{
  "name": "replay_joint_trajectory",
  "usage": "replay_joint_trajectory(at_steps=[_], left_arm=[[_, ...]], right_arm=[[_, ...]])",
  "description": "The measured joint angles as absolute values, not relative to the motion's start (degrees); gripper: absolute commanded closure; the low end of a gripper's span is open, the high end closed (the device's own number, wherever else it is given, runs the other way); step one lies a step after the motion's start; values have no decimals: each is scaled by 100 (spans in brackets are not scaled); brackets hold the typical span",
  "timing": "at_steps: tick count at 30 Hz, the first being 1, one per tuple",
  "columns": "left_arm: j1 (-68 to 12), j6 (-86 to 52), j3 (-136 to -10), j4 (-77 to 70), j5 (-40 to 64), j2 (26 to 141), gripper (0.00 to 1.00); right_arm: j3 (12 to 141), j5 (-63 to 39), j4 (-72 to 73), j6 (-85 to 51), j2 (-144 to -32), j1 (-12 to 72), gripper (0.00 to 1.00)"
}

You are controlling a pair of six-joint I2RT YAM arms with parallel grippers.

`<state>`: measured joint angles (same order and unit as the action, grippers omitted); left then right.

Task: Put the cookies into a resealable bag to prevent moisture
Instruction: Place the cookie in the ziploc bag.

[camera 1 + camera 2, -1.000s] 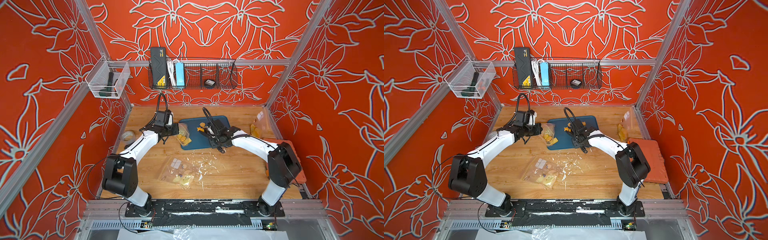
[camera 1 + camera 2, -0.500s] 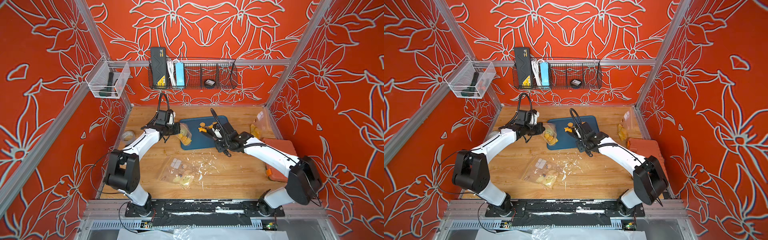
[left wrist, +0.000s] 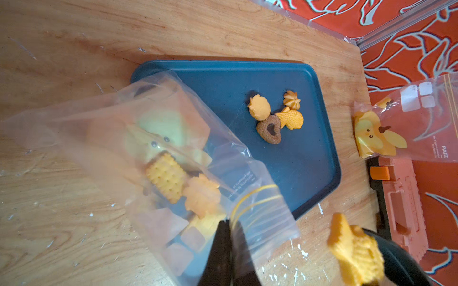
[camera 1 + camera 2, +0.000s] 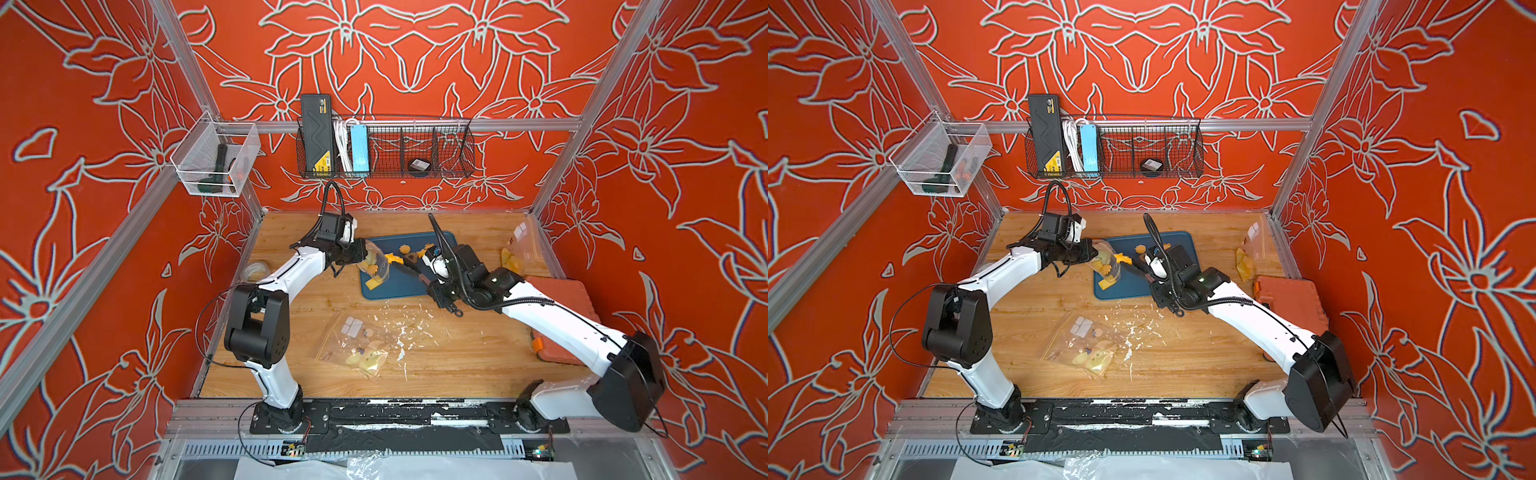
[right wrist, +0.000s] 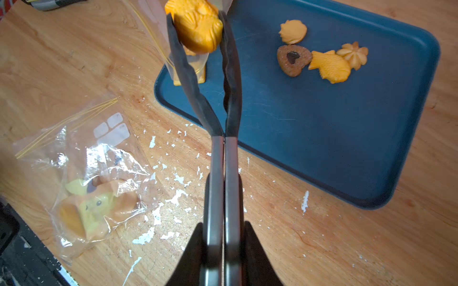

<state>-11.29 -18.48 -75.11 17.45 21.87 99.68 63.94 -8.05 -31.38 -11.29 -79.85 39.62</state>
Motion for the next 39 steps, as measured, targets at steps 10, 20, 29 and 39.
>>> replay_joint_trajectory(at_steps=[10, 20, 29, 39], left_arm=[[-1129, -1848, -7511, 1745, 2331, 9968, 100], [-1129, -1846, -7511, 1743, 2443, 9968, 100], [-1129, -1846, -7511, 1743, 2453, 9968, 100], [-1122, -1848, -7511, 1745, 2436, 9968, 100]], right_arm=[[6718, -1175, -2978, -1188, -8674, 4060, 76], [7572, -888, -3133, -1374, -9638, 4104, 73], [7813, -969, -3177, -1420, -9848, 4104, 58], [6418, -1249, -2781, -1372, -8184, 4106, 59]])
